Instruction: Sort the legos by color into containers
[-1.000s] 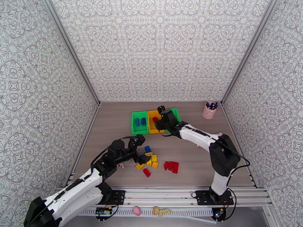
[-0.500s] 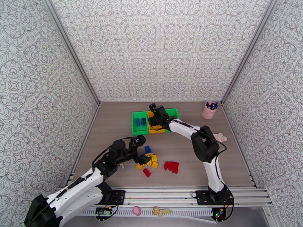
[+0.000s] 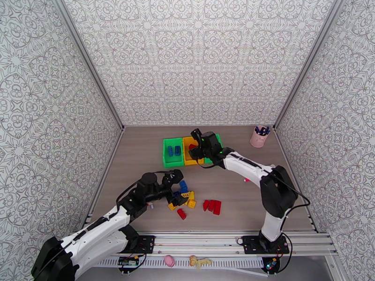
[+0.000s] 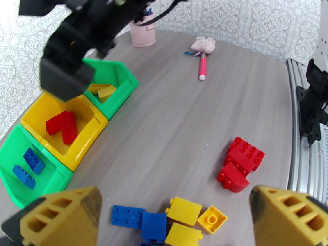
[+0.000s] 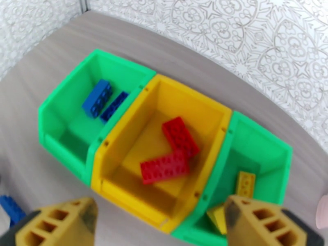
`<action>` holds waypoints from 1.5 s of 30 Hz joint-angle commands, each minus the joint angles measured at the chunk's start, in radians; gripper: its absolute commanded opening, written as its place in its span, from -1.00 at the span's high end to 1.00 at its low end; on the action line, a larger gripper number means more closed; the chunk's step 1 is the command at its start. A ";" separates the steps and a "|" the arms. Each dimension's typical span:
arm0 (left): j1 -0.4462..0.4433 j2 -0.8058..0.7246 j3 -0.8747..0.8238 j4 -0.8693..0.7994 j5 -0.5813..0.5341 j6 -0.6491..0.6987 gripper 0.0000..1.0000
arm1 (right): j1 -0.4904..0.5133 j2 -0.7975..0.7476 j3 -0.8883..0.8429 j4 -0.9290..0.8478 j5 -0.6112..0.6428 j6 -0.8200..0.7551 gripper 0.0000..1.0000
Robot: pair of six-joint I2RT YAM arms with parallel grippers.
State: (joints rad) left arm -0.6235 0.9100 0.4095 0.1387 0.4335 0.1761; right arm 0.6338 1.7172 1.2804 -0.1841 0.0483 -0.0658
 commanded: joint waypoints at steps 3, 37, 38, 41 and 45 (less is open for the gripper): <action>0.003 -0.014 -0.028 0.031 0.053 0.043 -0.99 | -0.002 -0.156 -0.153 -0.218 -0.072 -0.142 -0.71; 0.050 -0.048 -0.058 0.013 0.136 0.132 -0.99 | 0.274 -0.011 -0.188 -0.739 -0.101 -0.356 -0.85; 0.050 -0.048 -0.058 0.013 0.135 0.132 -0.99 | 0.273 -0.004 -0.187 -0.737 -0.106 -0.356 -0.79; 0.049 -0.048 -0.059 0.013 0.137 0.130 -0.99 | 0.273 0.007 -0.190 -0.723 -0.109 -0.352 -0.57; 0.048 -0.041 -0.056 0.014 0.141 0.125 -0.99 | 0.273 0.013 -0.201 -0.698 -0.119 -0.340 -0.30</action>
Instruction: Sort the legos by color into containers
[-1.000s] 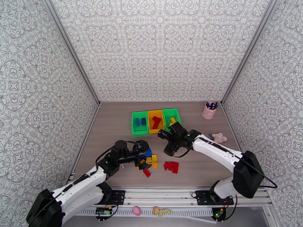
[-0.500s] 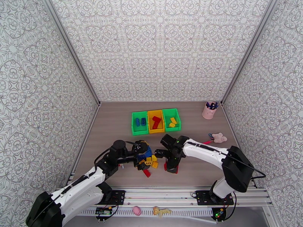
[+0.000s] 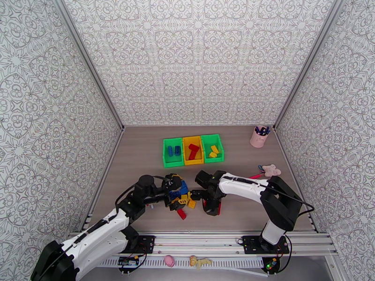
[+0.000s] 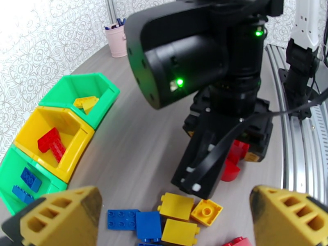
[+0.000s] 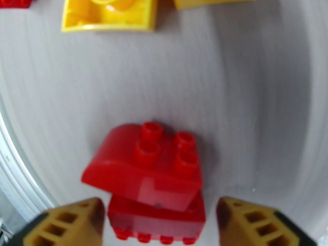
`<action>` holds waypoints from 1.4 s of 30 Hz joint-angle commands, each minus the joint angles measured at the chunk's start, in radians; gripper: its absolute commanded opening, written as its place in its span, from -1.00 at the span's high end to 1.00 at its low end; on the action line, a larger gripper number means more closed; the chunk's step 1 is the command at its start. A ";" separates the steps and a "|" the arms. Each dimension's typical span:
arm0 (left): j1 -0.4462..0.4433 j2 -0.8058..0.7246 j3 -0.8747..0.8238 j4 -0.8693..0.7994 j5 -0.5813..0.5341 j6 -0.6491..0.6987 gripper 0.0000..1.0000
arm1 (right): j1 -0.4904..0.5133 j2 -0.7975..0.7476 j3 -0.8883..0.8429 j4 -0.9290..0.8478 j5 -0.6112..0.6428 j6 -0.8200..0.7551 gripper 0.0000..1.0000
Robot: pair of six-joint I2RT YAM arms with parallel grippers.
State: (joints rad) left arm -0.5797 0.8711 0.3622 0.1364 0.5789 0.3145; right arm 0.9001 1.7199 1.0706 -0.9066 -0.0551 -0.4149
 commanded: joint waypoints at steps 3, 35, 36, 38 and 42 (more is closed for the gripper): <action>0.004 -0.001 -0.009 0.017 -0.003 -0.014 -0.99 | 0.006 0.009 0.000 0.034 -0.012 0.018 -0.16; 0.020 0.000 -0.029 0.122 -0.044 -0.087 -0.99 | -0.153 -0.193 -0.034 0.544 -0.008 0.403 0.21; 0.022 0.004 -0.027 0.126 -0.045 -0.093 -0.99 | -0.154 -0.186 -0.027 0.589 0.023 0.443 0.22; 0.031 0.013 -0.027 0.143 -0.042 -0.109 -0.99 | -0.158 -0.164 -0.006 0.660 0.078 0.506 0.22; 0.055 0.031 -0.019 0.149 0.004 -0.118 -0.99 | -0.183 -0.094 0.047 0.767 0.145 0.583 0.22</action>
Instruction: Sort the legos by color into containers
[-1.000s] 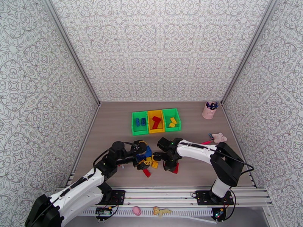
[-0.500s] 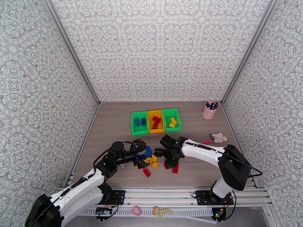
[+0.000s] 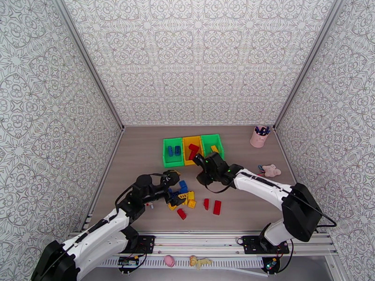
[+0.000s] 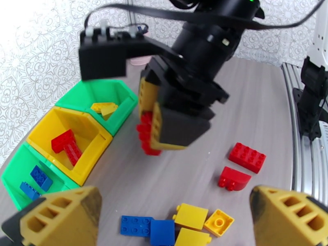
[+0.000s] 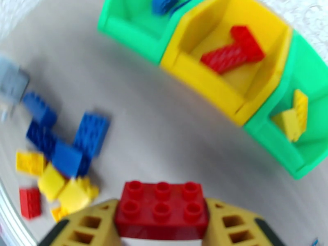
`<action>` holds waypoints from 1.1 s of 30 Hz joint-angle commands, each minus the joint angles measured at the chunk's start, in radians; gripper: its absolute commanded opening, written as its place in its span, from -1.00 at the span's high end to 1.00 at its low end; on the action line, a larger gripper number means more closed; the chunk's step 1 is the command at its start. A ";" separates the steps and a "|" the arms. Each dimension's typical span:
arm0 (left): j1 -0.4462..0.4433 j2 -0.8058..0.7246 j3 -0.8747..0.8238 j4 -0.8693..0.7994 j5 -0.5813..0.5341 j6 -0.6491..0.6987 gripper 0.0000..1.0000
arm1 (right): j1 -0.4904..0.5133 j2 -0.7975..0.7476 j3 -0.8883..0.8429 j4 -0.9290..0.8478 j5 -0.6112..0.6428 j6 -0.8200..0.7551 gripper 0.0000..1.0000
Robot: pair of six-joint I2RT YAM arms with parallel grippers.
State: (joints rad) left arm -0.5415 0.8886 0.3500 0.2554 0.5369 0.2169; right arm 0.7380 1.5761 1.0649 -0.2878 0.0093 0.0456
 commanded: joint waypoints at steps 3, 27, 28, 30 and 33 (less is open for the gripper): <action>0.020 0.030 0.004 0.021 0.076 -0.011 -0.99 | -0.045 0.129 0.112 0.187 0.095 0.148 0.21; 0.068 0.024 0.025 -0.081 0.074 0.088 -0.99 | -0.104 0.431 0.417 0.244 0.081 0.088 -0.45; 0.073 0.022 0.024 -0.091 0.069 0.102 -0.99 | -0.104 0.411 0.399 0.243 0.078 0.081 -0.49; 0.079 0.019 0.021 -0.100 0.072 0.132 -0.99 | -0.106 0.363 0.359 0.241 0.066 0.063 -0.54; 0.097 0.019 0.017 -0.082 0.085 0.119 -0.99 | -0.106 0.285 0.291 0.230 0.053 0.028 -0.63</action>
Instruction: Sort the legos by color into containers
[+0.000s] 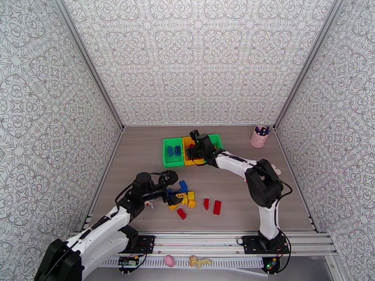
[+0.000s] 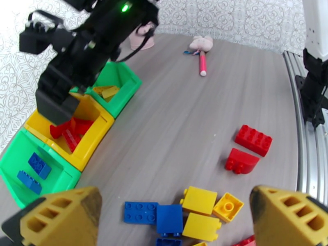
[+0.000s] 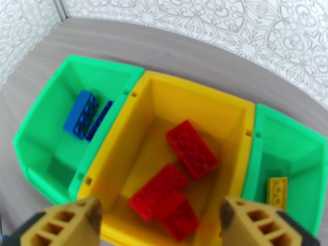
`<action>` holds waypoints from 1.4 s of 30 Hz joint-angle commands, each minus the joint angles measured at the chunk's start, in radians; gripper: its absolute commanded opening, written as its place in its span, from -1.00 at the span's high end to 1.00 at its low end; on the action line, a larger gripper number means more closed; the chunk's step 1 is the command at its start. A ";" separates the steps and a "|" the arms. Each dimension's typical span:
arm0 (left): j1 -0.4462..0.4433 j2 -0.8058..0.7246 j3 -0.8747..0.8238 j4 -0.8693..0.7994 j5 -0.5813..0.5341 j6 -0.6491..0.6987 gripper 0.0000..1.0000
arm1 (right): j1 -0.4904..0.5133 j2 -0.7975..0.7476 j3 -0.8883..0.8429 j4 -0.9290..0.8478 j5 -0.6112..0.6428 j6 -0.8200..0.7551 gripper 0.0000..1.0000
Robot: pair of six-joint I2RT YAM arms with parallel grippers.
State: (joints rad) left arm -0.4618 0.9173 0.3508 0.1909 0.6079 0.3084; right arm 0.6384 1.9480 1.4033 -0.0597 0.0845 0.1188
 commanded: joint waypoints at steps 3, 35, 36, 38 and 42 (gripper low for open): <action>0.048 0.019 -0.006 0.059 0.050 0.003 -0.99 | -0.006 -0.173 -0.109 -0.050 -0.025 -0.080 -0.70; -0.118 0.130 0.123 -0.194 0.147 0.248 -0.99 | 0.147 -0.669 -0.690 -0.586 -0.124 0.726 -0.52; -0.109 0.134 0.121 -0.194 0.152 0.252 -0.99 | 0.162 -0.649 -0.684 -0.587 -0.118 0.730 -0.52; -0.096 0.138 0.121 -0.191 0.162 0.258 -0.99 | 0.184 -0.610 -0.674 -0.599 -0.101 0.750 -0.52; -0.068 0.134 0.133 -0.217 0.176 0.273 -0.99 | 0.188 -0.554 -0.658 -0.614 -0.093 0.774 -0.48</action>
State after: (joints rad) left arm -0.5472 1.0519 0.4694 0.0116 0.7597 0.5484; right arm 0.8223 1.3693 0.7208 -0.6533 -0.0116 0.8539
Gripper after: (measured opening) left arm 0.996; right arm 0.742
